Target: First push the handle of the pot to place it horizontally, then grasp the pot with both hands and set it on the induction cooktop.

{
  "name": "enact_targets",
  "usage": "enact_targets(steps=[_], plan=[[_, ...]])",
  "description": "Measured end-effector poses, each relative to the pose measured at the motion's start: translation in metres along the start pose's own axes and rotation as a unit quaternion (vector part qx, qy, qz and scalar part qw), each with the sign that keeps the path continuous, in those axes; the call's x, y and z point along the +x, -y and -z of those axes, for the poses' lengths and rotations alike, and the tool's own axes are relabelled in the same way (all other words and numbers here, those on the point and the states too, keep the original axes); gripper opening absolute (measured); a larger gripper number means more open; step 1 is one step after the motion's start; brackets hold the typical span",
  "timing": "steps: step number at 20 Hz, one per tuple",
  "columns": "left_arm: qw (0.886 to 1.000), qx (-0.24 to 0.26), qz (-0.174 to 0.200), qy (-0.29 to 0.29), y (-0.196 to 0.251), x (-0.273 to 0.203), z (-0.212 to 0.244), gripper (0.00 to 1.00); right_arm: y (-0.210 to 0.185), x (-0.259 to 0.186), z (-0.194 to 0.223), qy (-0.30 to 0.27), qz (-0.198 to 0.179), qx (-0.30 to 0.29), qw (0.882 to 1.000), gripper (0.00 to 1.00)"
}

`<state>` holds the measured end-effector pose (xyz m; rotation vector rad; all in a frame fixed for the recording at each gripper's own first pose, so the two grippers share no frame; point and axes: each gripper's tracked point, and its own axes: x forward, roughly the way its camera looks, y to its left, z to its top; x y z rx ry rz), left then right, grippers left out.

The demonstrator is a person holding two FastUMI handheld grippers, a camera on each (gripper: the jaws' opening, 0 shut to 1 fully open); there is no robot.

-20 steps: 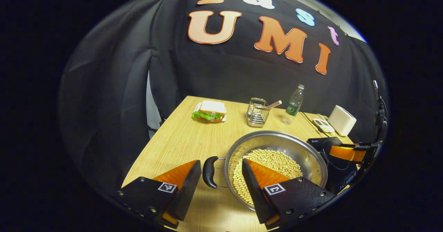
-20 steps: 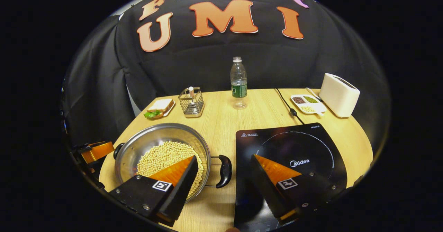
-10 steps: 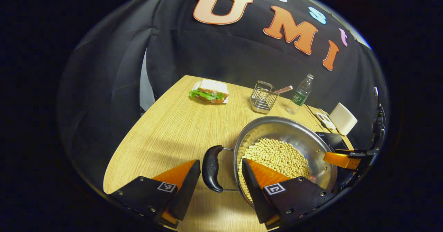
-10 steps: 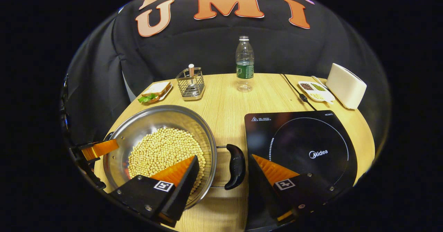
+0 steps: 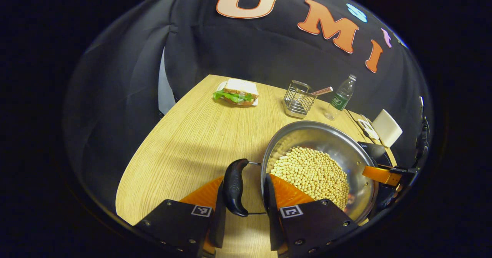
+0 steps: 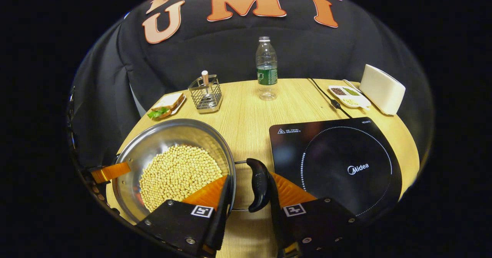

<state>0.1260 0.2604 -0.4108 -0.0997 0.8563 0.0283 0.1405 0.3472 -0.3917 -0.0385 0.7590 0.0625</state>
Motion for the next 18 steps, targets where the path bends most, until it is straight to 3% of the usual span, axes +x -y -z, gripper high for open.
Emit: enact_targets(steps=[8, 18], plan=[[0.999, 0.009, -0.006, 0.045, 0.027, -0.057, -0.033, 0.47, 0.019, -0.043, -0.036, 0.036, -0.026, 0.023, 0.999, 0.51], [0.997, 0.033, 0.014, 0.069, 0.128, -0.086, -0.039, 0.47, 0.103, -0.094, -0.056, 0.07, -0.012, 0.039, 0.997, 0.51]])
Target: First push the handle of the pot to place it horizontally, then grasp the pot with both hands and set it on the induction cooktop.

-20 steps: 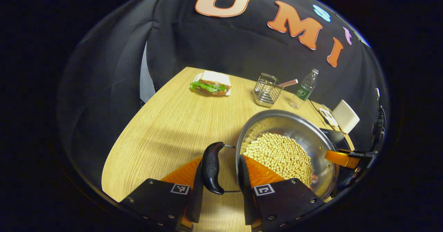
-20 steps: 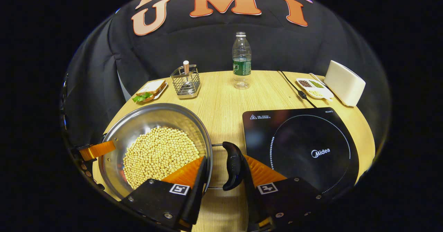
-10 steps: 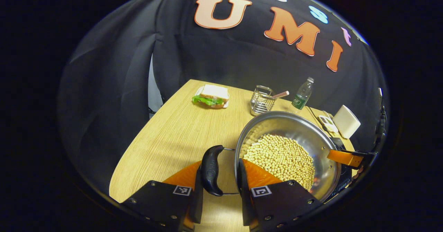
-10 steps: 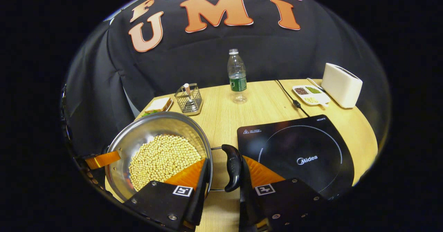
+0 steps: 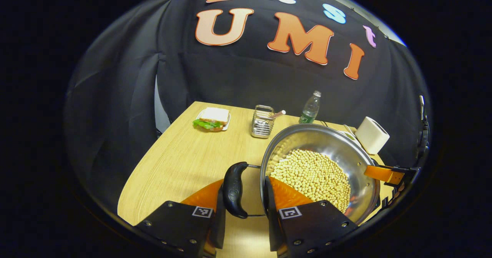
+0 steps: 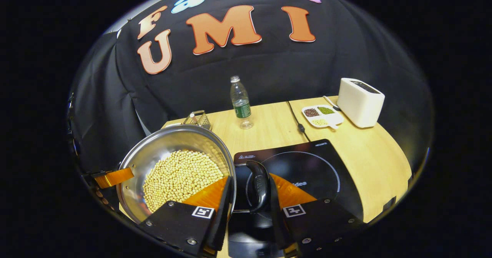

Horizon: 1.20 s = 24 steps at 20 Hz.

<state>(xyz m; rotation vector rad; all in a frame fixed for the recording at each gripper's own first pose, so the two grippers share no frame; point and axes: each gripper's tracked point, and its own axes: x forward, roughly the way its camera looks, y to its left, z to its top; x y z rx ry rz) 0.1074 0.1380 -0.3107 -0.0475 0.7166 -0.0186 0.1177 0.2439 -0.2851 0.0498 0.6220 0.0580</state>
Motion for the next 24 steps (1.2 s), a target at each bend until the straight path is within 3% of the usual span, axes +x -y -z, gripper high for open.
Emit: enact_targets(steps=[3, 4, 5, 17, 24], plan=[[1.0, 0.008, 0.01, 0.002, 0.031, -0.001, 0.001, 0.47, 0.029, -0.01, -0.007, 0.005, 0.009, 0.006, 1.0, 0.51], [1.0, 0.01, 0.014, 0.003, 0.042, -0.001, 0.0, 0.47, 0.039, -0.013, -0.007, 0.006, 0.013, 0.009, 1.0, 0.46], [1.0, 0.01, 0.019, 0.003, 0.053, -0.001, 0.001, 0.47, 0.049, -0.015, -0.009, 0.008, 0.017, 0.011, 1.0, 0.51], [0.998, 0.034, 0.055, -0.025, 0.162, 0.015, 0.032, 0.48, 0.154, -0.039, -0.005, 0.012, 0.057, 0.04, 0.998, 0.51], [0.996, 0.049, 0.065, -0.044, 0.198, 0.032, 0.045, 0.47, 0.197, -0.031, 0.003, 0.008, 0.073, 0.055, 0.996, 0.51]])
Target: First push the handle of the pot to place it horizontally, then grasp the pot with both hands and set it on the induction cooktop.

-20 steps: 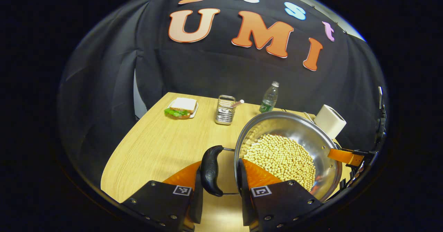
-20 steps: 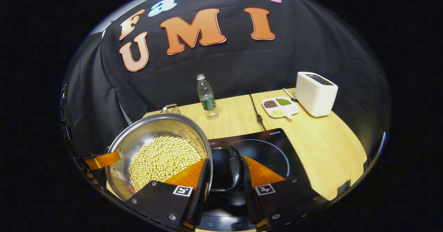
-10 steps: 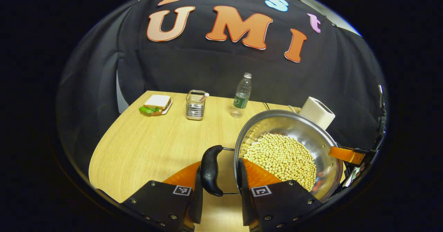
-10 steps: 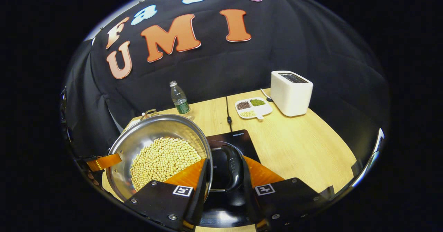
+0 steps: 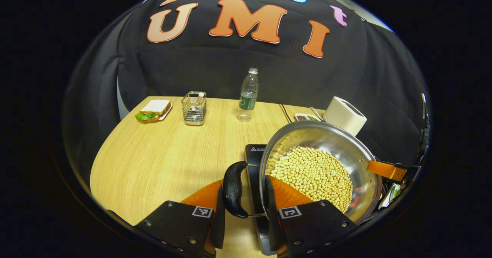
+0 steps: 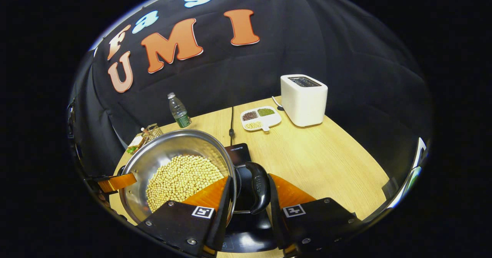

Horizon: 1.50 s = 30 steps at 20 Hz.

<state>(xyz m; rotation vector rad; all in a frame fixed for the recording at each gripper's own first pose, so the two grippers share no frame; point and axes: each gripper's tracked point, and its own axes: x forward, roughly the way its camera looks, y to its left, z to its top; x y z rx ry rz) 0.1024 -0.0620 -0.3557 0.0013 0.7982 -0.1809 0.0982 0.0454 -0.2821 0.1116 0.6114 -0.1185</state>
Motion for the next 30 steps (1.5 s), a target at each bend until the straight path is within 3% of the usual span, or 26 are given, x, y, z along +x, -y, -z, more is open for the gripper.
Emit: enact_targets(steps=[15, 18, 19, 21, 22, 23, 24, 26, 30], plan=[[1.0, -0.027, -0.008, -0.012, 0.009, 0.028, 0.024, 0.49, 0.01, 0.03, 0.019, -0.016, -0.006, -0.008, 1.0, 0.52], [0.999, -0.007, -0.025, 0.042, -0.002, 0.011, -0.007, 0.57, 0.01, 0.028, 0.015, -0.012, -0.015, -0.015, 1.0, 0.6], [0.998, -0.01, -0.034, 0.056, -0.006, 0.001, -0.021, 0.67, 0.013, 0.022, 0.007, -0.004, -0.01, -0.014, 1.0, 0.7], [0.995, -0.022, -0.042, 0.09, -0.014, -0.025, -0.048, 0.72, 0.014, 0.003, -0.009, 0.02, -0.008, -0.014, 1.0, 0.8], [0.992, -0.019, -0.052, 0.112, -0.022, -0.041, -0.064, 0.73, 0.013, -0.011, -0.017, 0.03, -0.012, -0.013, 0.999, 0.95], [0.987, -0.009, -0.07, 0.145, -0.033, -0.063, -0.081, 0.91, 0.01, -0.026, -0.029, 0.044, -0.017, -0.012, 0.999, 0.95], [0.981, -0.001, -0.086, 0.172, -0.041, -0.082, -0.1, 0.96, 0.009, -0.043, -0.042, 0.061, -0.02, -0.015, 0.998, 0.96], [0.969, 0.006, -0.105, 0.222, -0.049, -0.129, -0.129, 0.93, 0.009, -0.085, -0.077, 0.111, -0.021, -0.027, 0.993, 0.95], [0.949, 0.012, -0.103, 0.299, -0.053, -0.224, -0.176, 0.93, 0.003, -0.166, -0.135, 0.199, -0.036, -0.04, 0.979, 0.95]])
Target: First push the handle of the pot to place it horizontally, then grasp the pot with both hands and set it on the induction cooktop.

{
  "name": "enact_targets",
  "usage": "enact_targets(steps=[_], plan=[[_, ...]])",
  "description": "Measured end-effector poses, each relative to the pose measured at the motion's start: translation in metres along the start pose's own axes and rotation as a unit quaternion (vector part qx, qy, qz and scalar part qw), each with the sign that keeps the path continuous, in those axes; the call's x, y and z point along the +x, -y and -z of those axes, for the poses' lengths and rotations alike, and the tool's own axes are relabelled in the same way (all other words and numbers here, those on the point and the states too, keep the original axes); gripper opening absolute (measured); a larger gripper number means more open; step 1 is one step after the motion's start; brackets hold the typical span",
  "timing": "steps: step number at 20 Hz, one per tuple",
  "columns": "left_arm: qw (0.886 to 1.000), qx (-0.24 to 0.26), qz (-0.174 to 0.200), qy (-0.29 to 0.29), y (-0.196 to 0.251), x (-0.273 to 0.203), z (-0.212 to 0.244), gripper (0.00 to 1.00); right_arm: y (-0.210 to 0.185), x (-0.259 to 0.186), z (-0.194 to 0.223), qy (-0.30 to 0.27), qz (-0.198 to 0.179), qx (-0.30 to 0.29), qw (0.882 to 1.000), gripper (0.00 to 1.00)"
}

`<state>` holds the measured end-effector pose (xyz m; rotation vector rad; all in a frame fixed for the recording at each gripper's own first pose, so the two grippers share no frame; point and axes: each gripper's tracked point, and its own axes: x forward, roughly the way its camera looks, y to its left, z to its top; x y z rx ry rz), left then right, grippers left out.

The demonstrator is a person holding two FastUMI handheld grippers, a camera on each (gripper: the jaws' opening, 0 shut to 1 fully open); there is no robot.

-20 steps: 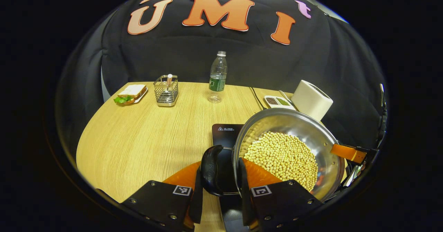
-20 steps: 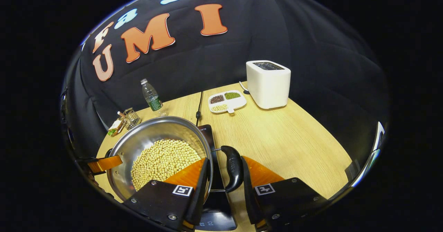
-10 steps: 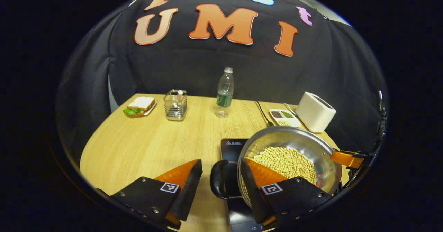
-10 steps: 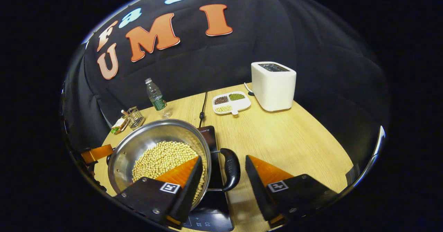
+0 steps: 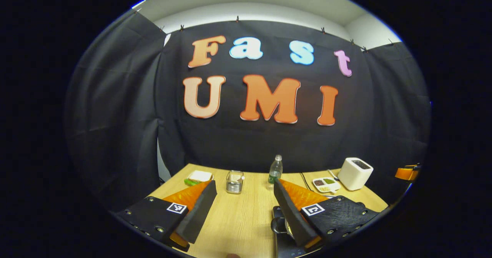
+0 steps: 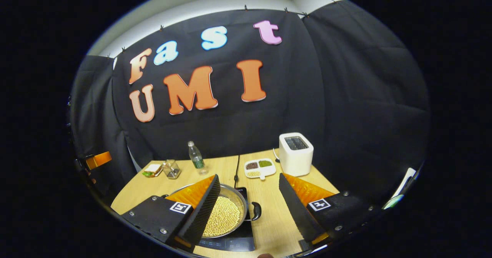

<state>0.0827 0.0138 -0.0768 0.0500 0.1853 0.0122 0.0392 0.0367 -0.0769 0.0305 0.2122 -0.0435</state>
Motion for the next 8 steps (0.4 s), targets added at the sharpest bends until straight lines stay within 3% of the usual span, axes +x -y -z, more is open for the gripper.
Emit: enact_targets(steps=[3, 4, 5, 8], plan=[[1.0, -0.014, 0.007, 0.026, -0.011, -0.05, -0.046, 0.92, -0.001, -0.038, -0.045, 0.05, -0.01, 0.0, 0.999, 0.95], [0.999, -0.016, 0.012, 0.036, -0.013, -0.062, -0.059, 0.9, 0.0, -0.05, -0.056, 0.066, -0.01, 0.001, 0.998, 1.0], [0.999, -0.008, 0.015, 0.048, -0.017, -0.073, -0.072, 0.92, 0.001, -0.061, -0.066, 0.08, -0.011, 0.0, 0.997, 0.95], [0.997, 0.021, -0.012, 0.078, -0.032, -0.093, -0.091, 0.89, 0.002, -0.087, -0.08, 0.105, -0.019, -0.005, 0.994, 0.95]])
